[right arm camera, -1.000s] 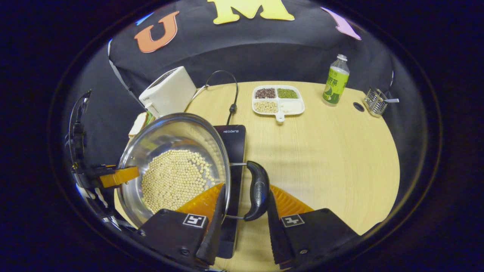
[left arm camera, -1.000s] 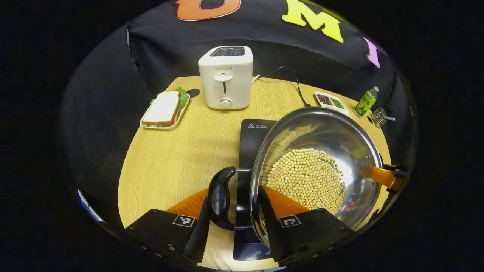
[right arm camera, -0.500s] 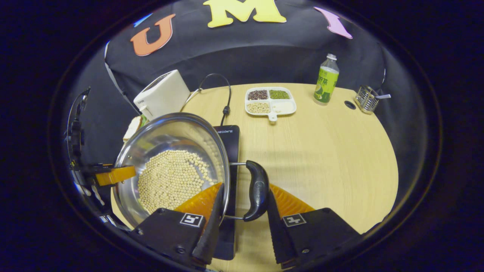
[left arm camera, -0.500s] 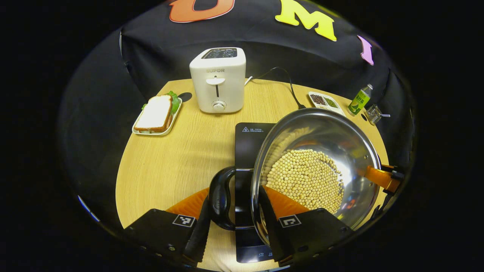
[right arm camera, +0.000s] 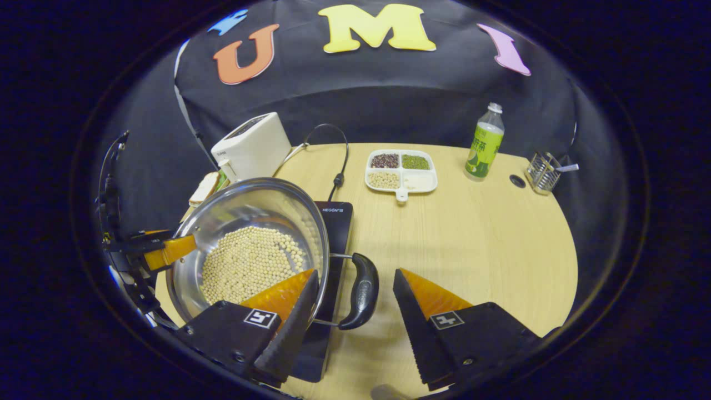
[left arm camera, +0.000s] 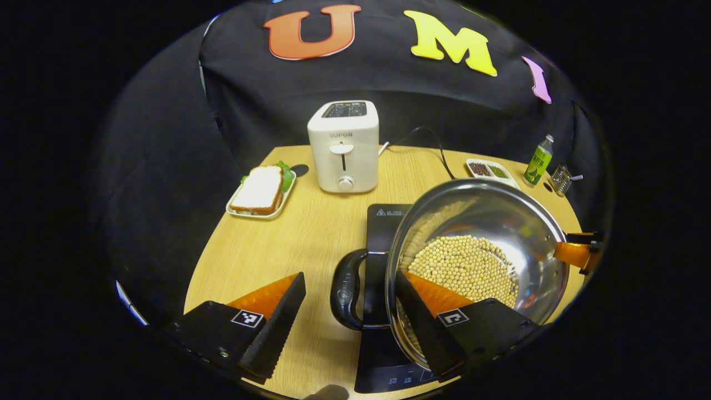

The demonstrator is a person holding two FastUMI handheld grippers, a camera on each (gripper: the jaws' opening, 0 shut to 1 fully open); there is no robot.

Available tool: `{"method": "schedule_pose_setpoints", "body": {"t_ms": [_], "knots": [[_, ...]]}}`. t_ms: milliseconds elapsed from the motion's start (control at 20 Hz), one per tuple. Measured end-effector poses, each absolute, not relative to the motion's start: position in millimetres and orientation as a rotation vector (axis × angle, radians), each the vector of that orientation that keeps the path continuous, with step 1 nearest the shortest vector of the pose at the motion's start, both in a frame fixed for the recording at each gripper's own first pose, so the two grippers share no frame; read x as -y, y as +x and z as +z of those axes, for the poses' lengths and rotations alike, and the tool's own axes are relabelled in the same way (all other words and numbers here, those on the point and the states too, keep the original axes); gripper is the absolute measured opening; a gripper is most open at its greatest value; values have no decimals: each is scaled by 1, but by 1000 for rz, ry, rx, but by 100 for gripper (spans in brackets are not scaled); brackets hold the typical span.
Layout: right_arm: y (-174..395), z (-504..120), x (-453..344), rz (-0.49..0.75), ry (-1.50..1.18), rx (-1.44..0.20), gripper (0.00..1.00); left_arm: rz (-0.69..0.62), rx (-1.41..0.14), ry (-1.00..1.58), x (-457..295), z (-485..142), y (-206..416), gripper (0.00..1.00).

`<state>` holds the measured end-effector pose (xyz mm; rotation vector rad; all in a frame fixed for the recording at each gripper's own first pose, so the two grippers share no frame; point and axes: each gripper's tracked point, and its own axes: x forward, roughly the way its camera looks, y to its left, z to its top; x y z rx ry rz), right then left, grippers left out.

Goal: First push the handle of the pot to place it horizontally, then grasp the pot with both hands and set it on the induction cooktop.

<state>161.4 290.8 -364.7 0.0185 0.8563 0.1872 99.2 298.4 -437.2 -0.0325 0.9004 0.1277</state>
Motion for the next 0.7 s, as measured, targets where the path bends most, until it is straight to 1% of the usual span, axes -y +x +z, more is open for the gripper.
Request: {"method": "schedule_pose_setpoints", "body": {"t_ms": [150, 200, 250, 300, 350, 550, 600, 650, 700], "knots": [[160, -349, -285, 200, -15, -806, 89, 198, -800, 19, -306, -406, 101, 98], [160, -339, -282, 208, -31, -777, 85, 217, -755, 34, -306, -387, 101, 98], [159, -327, -277, 213, -49, -743, 89, 225, -719, 34, -303, -372, 100, 97], [157, -315, -272, 227, -71, -714, 88, 237, -682, 25, -296, -354, 96, 98], [152, -300, -268, 245, -92, -680, 85, 246, -650, 12, -289, -338, 93, 98], [130, -234, -240, 277, -124, -523, 85, 245, -527, 18, -245, -263, 71, 98], [123, -220, -231, 278, -123, -500, 88, 240, -495, 27, -231, -244, 69, 97], [116, -206, -218, 276, -123, -476, 85, 230, -470, 27, -213, -224, 63, 97], [109, -189, -206, 271, -118, -448, 85, 217, -448, 24, -194, -205, 59, 97]]}}
